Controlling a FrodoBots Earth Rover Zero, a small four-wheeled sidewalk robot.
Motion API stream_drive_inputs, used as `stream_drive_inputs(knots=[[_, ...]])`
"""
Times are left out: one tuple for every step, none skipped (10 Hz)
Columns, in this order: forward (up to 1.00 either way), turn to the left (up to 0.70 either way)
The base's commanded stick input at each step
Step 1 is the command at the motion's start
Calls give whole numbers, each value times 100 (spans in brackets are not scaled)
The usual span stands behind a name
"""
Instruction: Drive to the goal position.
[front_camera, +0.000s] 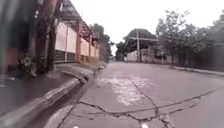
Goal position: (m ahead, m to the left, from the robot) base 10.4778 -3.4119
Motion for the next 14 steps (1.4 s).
stream_drive_inputs(knots=[[85,0],[85,0],[85,-2],[85,-5],[85,-2],[85,0],[85,-1],[85,-3],[85,-1],[85,0],[85,-3],[85,0],[85,0],[85,0]])
